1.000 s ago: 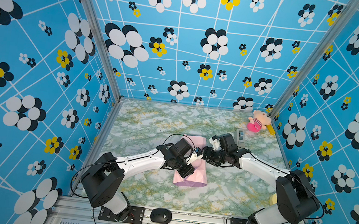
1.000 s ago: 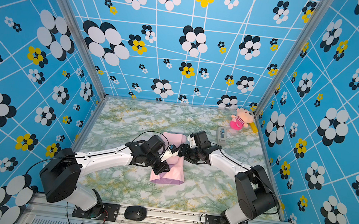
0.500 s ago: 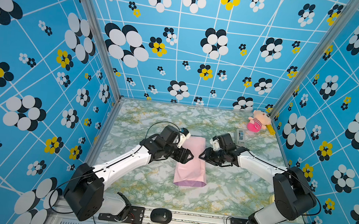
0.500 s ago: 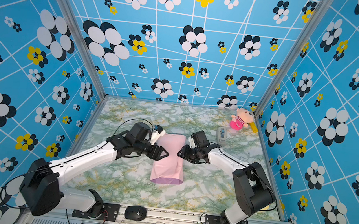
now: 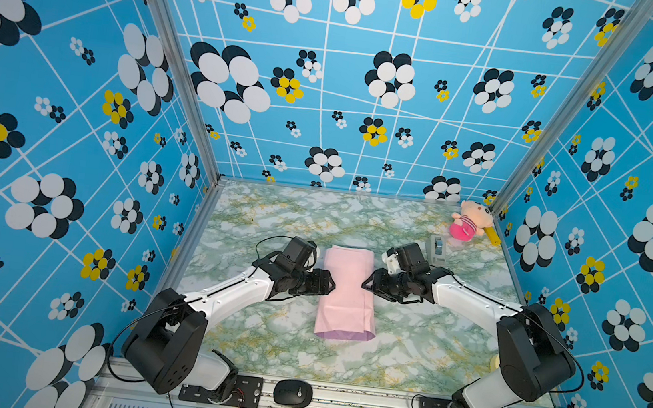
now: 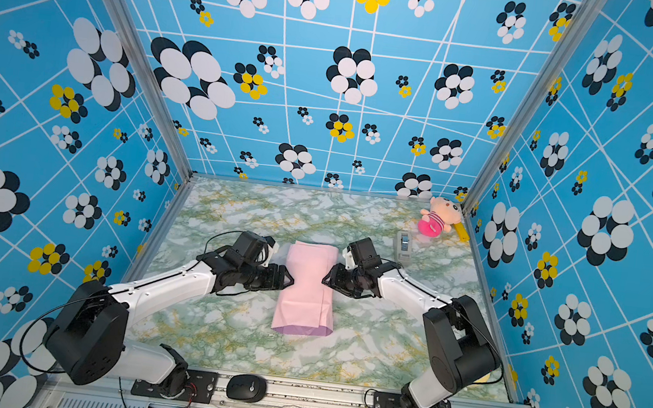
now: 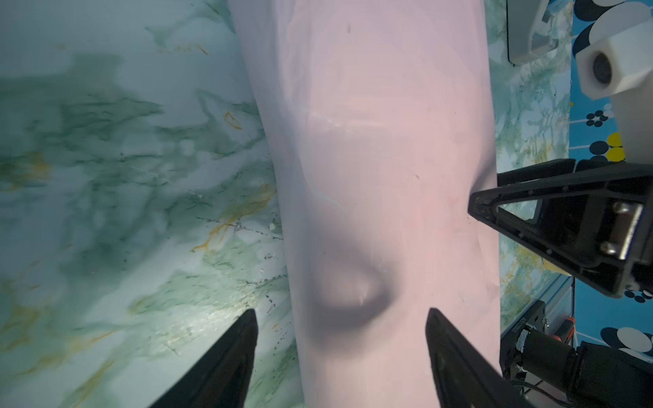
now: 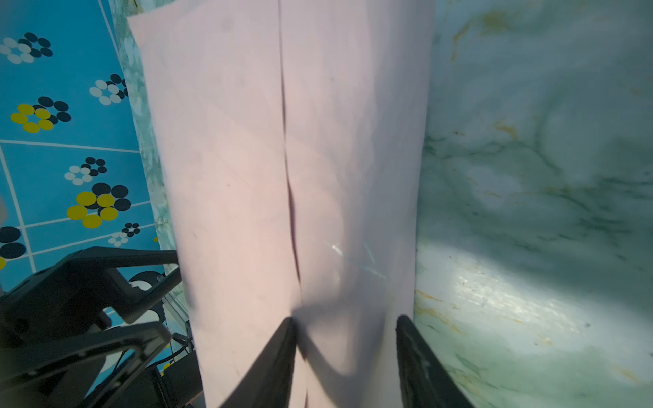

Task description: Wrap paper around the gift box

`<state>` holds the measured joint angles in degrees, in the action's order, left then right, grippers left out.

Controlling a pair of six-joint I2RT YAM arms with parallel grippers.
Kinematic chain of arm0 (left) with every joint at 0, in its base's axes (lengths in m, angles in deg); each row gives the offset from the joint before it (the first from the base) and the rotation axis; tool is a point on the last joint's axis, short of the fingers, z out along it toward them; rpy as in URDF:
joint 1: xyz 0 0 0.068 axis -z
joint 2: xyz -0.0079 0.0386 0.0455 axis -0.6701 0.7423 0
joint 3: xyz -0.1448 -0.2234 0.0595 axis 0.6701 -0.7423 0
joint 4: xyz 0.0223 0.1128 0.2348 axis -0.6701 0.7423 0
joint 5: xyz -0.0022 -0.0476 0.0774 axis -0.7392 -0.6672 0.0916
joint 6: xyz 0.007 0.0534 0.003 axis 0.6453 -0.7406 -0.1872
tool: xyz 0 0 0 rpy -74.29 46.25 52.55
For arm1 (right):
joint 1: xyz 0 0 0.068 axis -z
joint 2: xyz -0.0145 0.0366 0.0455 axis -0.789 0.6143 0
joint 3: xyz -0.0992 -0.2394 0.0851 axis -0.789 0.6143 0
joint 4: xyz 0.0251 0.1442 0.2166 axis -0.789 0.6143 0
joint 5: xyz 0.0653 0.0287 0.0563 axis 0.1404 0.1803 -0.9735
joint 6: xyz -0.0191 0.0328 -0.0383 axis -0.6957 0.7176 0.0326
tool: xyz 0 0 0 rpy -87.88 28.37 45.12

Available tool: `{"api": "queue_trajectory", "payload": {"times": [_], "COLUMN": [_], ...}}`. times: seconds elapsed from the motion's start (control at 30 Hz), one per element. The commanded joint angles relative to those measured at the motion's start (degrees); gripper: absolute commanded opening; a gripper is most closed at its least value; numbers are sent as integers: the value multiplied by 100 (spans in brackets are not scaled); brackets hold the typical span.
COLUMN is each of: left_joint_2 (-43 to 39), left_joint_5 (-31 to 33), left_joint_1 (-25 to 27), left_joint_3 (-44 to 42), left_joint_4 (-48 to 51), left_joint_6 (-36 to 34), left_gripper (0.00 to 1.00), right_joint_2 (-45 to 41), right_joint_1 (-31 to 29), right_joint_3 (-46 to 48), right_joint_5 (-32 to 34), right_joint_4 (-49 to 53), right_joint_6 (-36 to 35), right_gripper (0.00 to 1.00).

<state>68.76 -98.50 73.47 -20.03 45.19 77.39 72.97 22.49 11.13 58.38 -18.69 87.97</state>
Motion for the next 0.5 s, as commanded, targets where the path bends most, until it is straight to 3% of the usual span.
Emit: {"api": "queue_trajectory", "payload": {"times": [0.0, 0.47], "left_joint_2": [181, 635], "left_joint_5": [125, 755], "left_joint_1": [208, 701], "left_joint_3": [426, 1184], "left_joint_4": [-68, 634], "left_joint_6": [102, -129], "left_gripper": [76, 77], "right_joint_2": [-5, -16], "right_joint_1": [-82, -315], "right_joint_3": [-134, -494], "right_joint_5": [17, 198], "right_joint_4": [108, 443], "right_joint_6": [63, 194], "right_gripper": [48, 58]}}
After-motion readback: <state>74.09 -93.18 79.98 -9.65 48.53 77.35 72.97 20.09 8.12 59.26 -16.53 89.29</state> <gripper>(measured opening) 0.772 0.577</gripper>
